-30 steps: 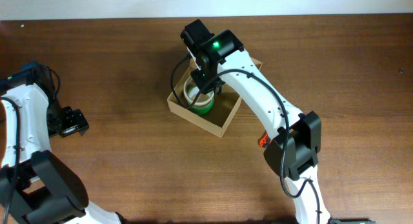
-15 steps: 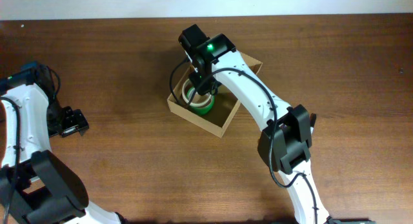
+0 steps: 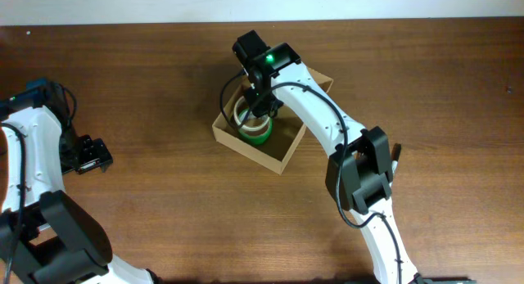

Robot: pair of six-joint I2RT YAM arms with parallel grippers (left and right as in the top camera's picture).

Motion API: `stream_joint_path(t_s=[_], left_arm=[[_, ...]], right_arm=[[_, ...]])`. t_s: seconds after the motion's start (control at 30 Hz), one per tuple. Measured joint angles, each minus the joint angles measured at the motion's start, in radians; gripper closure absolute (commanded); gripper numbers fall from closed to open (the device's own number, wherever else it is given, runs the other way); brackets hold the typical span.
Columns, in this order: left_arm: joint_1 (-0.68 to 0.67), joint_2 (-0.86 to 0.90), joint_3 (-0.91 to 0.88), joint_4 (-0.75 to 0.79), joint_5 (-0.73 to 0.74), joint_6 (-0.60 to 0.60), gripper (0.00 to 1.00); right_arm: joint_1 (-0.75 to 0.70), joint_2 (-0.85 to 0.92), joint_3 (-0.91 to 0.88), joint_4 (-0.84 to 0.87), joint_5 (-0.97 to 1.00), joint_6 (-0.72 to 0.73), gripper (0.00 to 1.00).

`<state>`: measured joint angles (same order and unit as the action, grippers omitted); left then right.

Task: Pack container
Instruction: 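Carry the white tape into the box onto the green tape, then release the white tape and move the right gripper to the cutter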

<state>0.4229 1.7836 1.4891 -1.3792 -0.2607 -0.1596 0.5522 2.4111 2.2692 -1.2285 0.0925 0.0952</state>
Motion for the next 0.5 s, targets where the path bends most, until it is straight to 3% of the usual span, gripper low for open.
stream_joint_path(t_s=[0.07,0.17,0.5], left_arm=[[0.000,0.000,0.000,0.000,0.000,0.000,0.00],[0.000,0.000,0.000,0.000,0.000,0.000,0.00],[0.000,0.000,0.000,0.000,0.000,0.000,0.00]], right_arm=[[0.000,0.003,0.000,0.000,-0.002,0.003,0.94],[0.000,0.003,0.000,0.005,-0.008,0.010,0.68],[0.000,0.003,0.072,-0.109,0.000,0.004,0.63]])
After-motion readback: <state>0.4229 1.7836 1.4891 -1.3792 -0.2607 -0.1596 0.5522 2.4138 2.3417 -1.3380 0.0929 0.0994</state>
